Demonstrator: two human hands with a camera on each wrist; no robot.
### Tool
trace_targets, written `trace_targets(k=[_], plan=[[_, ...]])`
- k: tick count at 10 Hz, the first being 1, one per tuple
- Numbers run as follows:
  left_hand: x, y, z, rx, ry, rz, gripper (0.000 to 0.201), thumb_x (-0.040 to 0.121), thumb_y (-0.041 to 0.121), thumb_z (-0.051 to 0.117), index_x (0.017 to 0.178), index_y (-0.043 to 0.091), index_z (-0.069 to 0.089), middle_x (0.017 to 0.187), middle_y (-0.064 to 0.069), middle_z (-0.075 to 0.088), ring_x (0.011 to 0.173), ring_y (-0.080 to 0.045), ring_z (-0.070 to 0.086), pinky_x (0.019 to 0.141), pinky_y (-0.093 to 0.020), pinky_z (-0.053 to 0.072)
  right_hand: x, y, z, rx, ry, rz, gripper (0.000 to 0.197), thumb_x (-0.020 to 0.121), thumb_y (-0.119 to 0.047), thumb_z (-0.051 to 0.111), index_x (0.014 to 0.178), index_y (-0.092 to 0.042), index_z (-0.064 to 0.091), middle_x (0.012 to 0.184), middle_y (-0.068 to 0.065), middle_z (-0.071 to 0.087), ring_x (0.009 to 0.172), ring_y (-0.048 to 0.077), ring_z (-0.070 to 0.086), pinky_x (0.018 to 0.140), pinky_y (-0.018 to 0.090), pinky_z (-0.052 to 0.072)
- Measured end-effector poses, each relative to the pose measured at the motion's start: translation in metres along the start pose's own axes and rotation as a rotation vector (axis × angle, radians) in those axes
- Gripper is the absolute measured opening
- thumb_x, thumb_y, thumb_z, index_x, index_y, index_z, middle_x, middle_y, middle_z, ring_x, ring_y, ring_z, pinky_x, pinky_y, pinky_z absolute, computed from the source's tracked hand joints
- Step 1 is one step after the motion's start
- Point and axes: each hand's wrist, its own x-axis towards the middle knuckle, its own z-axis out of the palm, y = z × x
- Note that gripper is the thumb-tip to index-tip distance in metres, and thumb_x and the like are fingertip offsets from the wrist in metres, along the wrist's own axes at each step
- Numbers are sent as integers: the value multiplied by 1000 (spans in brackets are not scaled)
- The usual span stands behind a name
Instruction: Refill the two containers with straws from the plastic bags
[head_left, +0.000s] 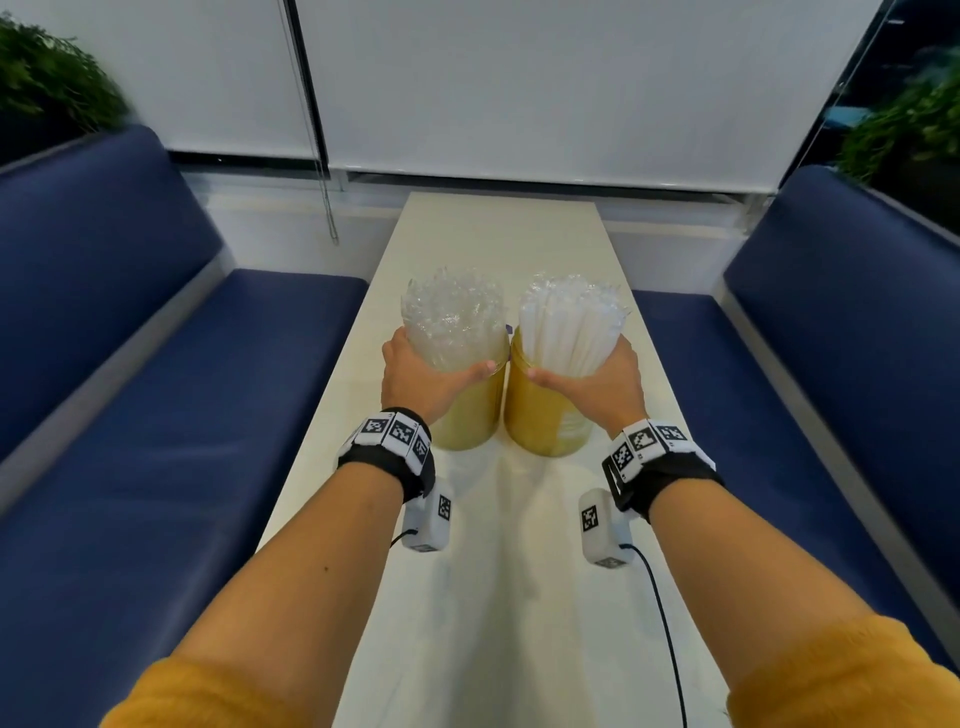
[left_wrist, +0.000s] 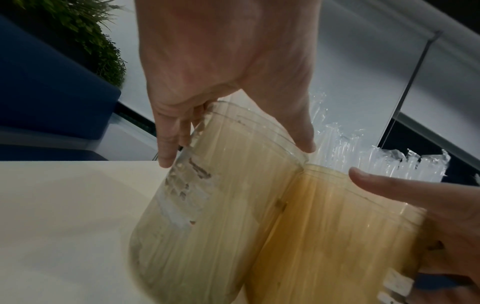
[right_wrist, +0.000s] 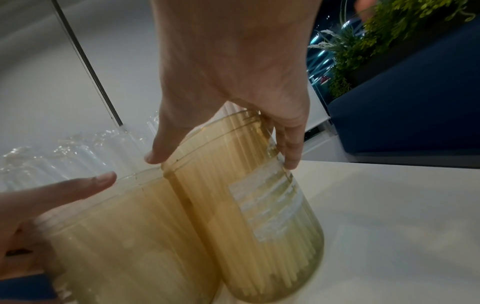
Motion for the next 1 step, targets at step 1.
trace_targets(k=[1], plan=[[-4, -1, -4, 40, -57, -52, 160, 39, 76, 86, 159, 20, -2, 164, -6, 15, 150, -30, 25, 118, -51, 32, -17, -5, -5, 38, -21, 53, 165, 35, -70, 93, 159, -24, -6, 165, 6, 19, 152, 26, 23, 120, 51, 30]])
